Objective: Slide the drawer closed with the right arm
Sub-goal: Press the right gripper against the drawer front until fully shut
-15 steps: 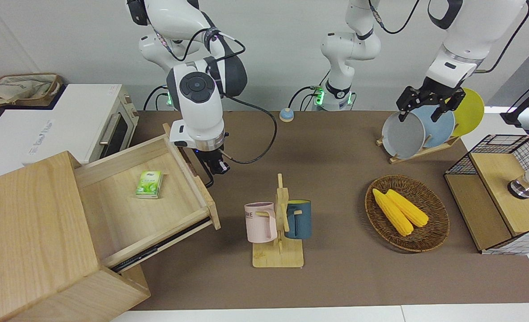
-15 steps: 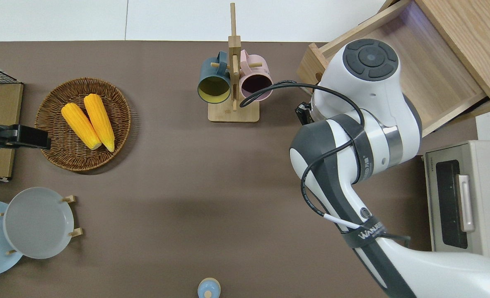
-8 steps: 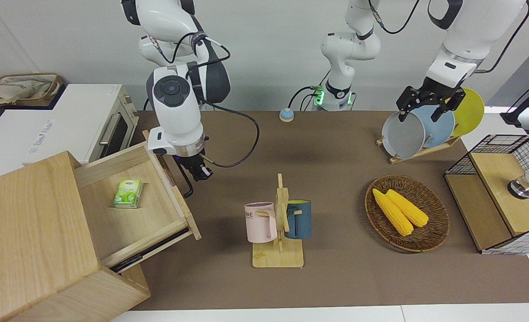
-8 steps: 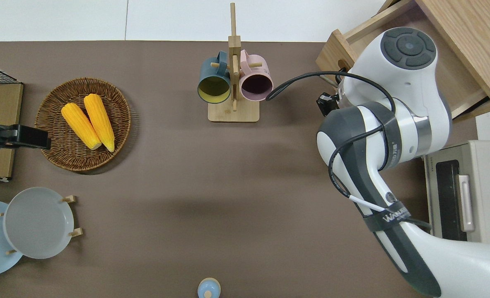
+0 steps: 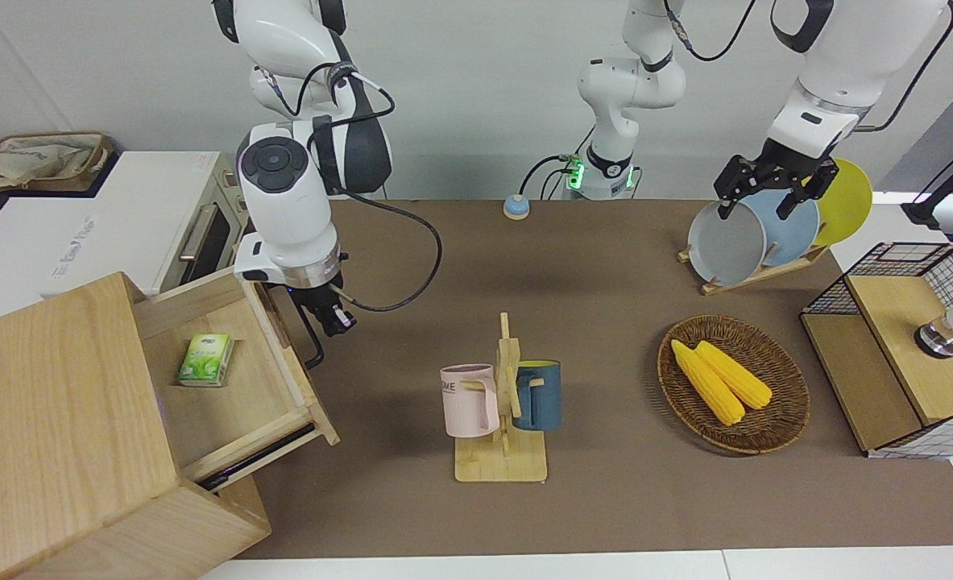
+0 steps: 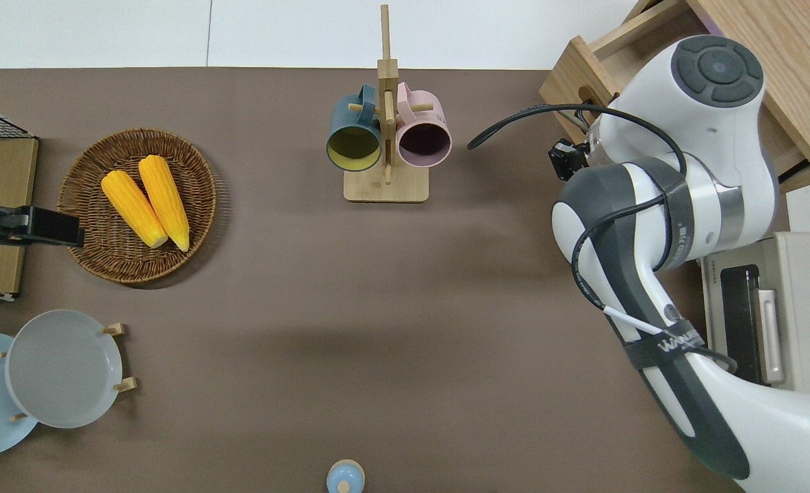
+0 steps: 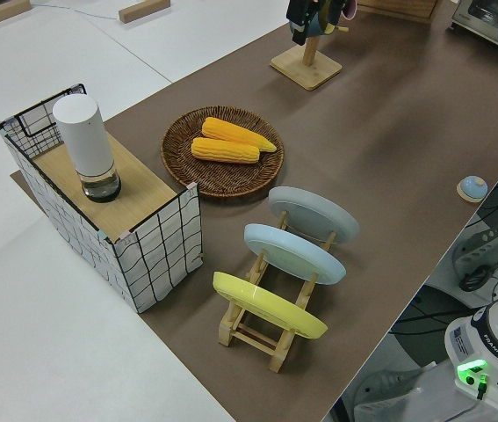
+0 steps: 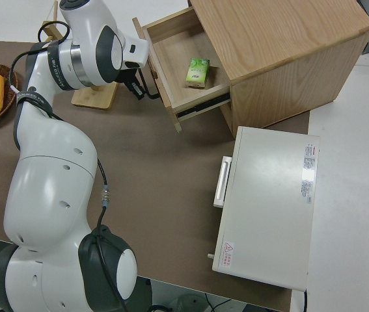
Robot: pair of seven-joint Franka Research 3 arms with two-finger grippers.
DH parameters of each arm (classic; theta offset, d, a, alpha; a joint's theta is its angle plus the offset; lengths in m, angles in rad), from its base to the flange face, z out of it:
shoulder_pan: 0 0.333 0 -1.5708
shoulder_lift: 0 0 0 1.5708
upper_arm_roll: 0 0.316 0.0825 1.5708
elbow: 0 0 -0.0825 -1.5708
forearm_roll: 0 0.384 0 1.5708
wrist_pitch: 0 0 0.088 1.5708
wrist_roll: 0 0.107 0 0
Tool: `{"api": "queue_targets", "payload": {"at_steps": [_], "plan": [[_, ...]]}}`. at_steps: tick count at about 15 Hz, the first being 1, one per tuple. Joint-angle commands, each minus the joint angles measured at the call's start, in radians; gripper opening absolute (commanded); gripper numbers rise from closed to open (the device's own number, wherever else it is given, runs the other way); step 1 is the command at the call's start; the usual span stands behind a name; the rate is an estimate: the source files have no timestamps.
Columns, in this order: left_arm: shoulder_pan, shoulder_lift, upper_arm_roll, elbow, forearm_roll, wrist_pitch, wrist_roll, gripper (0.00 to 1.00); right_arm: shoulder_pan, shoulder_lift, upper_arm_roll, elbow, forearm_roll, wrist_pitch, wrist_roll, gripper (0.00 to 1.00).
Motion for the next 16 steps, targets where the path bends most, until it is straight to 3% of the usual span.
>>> {"api": "queue_targets", "payload": {"at_steps": [1,11,16], "plan": [[-0.017,0.013,0.017,0.020,0.011,0.000,0.008,1.00,-0.054,0.000,0.003,-0.004,0.001,0.035,-0.032,0.000],[-0.017,0.013,0.017,0.020,0.012,0.000,0.008,1.00,-0.135,0.000,0.006,-0.001,0.022,0.068,-0.049,0.000],[-0.017,0.013,0.017,0.020,0.012,0.000,0.008,1.00,-0.189,0.000,0.014,0.006,0.057,0.066,-0.168,0.000]]}}
